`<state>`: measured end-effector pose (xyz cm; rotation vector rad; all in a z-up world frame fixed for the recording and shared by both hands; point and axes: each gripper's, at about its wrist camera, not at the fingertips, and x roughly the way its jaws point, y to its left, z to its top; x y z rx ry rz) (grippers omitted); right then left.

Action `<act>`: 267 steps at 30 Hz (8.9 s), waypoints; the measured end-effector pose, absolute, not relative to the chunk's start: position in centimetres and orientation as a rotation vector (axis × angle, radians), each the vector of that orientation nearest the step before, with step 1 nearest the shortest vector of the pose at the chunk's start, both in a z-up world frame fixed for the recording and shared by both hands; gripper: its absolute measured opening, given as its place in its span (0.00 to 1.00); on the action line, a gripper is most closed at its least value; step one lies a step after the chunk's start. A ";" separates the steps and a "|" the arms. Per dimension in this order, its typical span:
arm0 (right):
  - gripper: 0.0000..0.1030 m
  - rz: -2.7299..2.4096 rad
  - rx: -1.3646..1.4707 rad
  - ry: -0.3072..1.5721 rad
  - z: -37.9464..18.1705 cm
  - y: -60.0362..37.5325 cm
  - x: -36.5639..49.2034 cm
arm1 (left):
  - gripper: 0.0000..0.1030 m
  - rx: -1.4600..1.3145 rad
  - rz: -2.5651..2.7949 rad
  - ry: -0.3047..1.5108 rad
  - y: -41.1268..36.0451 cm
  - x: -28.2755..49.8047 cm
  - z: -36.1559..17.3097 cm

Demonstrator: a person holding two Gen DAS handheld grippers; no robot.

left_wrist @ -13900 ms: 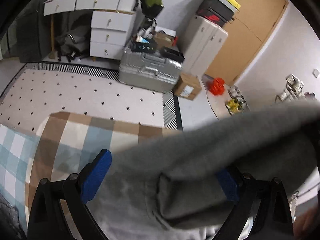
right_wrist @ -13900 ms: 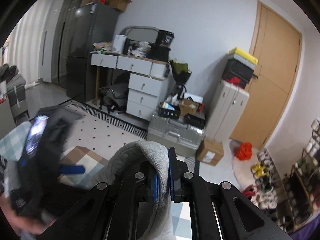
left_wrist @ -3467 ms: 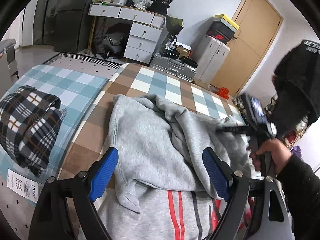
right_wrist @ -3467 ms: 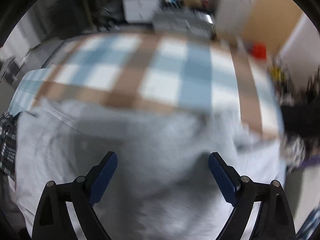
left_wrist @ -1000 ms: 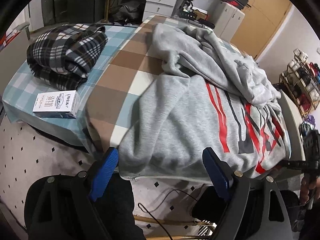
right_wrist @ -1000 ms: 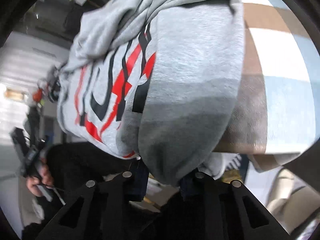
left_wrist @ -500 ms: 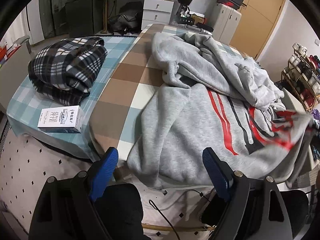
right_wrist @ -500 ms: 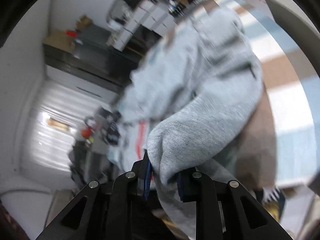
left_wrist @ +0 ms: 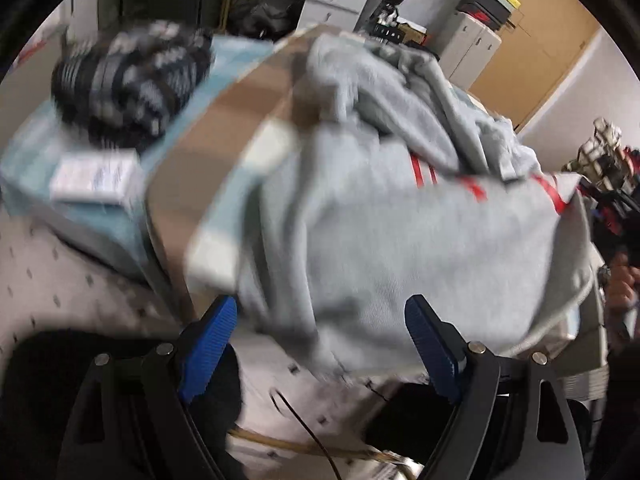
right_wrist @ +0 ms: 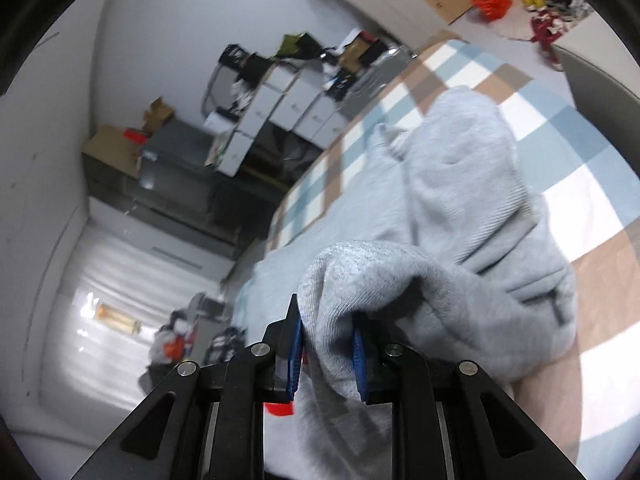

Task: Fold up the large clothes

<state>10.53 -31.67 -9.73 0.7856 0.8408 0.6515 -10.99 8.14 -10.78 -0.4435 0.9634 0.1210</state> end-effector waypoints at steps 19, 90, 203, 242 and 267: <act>0.69 0.623 0.808 0.612 -10.0 -33.9 5.8 | 0.81 -0.565 0.183 0.832 5.0 -12.3 -19.3; 0.10 0.769 0.543 1.114 -13.0 -33.0 4.4 | 0.04 -0.866 -0.449 0.623 15.8 -3.6 -4.0; 0.07 1.137 0.858 0.725 -2.6 -39.9 -4.2 | 0.18 -0.565 0.052 0.987 11.9 -11.8 -24.8; 0.07 0.892 1.075 0.665 0.8 -39.2 12.6 | 0.01 -0.956 -0.378 0.638 20.0 7.4 -2.2; 0.57 0.440 0.990 1.177 -4.8 -36.8 31.0 | 0.60 -0.847 -0.193 0.901 21.2 14.4 3.1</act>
